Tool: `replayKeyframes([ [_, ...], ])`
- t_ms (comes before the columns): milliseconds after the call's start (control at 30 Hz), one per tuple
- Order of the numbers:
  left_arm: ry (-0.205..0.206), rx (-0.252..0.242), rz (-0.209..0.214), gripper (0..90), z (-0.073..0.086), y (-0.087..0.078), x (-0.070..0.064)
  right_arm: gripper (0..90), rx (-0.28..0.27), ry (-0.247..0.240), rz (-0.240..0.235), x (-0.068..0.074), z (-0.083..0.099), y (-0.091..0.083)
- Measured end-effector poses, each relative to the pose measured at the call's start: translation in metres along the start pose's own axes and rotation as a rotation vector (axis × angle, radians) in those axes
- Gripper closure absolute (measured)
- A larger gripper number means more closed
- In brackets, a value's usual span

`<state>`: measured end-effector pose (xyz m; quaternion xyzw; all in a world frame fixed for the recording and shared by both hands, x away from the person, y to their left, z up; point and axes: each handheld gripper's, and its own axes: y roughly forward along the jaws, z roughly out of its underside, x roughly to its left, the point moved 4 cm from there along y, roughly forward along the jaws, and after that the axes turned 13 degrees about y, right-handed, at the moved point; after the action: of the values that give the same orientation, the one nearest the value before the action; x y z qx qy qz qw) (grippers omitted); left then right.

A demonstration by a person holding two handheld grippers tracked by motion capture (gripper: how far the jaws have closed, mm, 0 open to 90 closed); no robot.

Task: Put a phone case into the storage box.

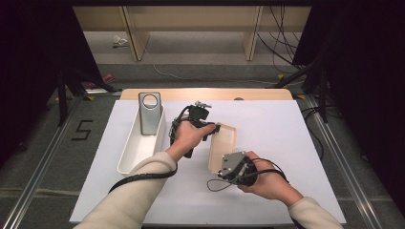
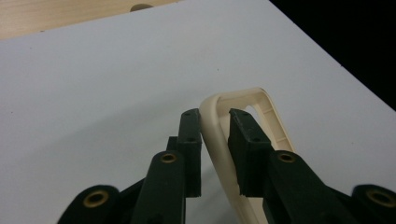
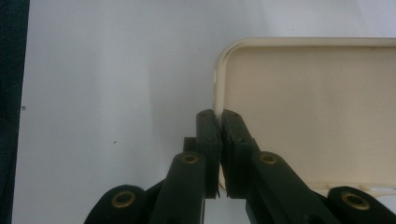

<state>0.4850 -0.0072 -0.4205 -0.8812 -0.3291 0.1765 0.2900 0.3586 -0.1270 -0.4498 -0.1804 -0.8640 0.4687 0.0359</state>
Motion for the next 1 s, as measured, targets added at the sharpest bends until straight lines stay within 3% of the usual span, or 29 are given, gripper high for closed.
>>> replayKeyframes([
  [267, -0.033, -0.033, 0.035, 80.6, -0.007, -0.005, -0.008, 87.6, 0.015, 0.004, -0.002, 0.0, 0.001, 0.003],
  [500, -0.03, -0.079, 0.072, 82.1, -0.012, -0.011, -0.016, 86.9, 0.025, 0.009, 0.005, -0.001, 0.003, 0.006],
  [567, -0.01, -0.09, 0.076, 82.3, -0.013, -0.013, -0.019, 84.6, 0.029, 0.014, 0.011, -0.001, 0.004, 0.007],
  [633, 0.035, -0.095, 0.056, 82.3, -0.013, -0.016, -0.02, 80.8, 0.027, 0.019, 0.021, -0.003, 0.004, 0.006],
  [700, 0.027, -0.112, 0.06, 82.2, -0.013, -0.019, -0.018, 77.5, 0.014, 0.033, 0.033, -0.005, 0.003, 0.005],
  [733, 0.045, -0.123, 0.049, 82.2, -0.013, -0.021, -0.017, 75.5, 0.005, 0.032, 0.036, -0.006, 0.003, 0.005],
  [900, 0.099, -0.163, 0.016, 82.1, -0.012, -0.028, -0.01, 54.7, -0.045, 0.096, 0.051, -0.01, 0.003, 0.003],
  [1000, 0.153, -0.188, -0.01, 82.1, -0.012, -0.035, -0.006, 43.4, -0.051, 0.154, 0.056, -0.015, 0.005, 0.002],
])
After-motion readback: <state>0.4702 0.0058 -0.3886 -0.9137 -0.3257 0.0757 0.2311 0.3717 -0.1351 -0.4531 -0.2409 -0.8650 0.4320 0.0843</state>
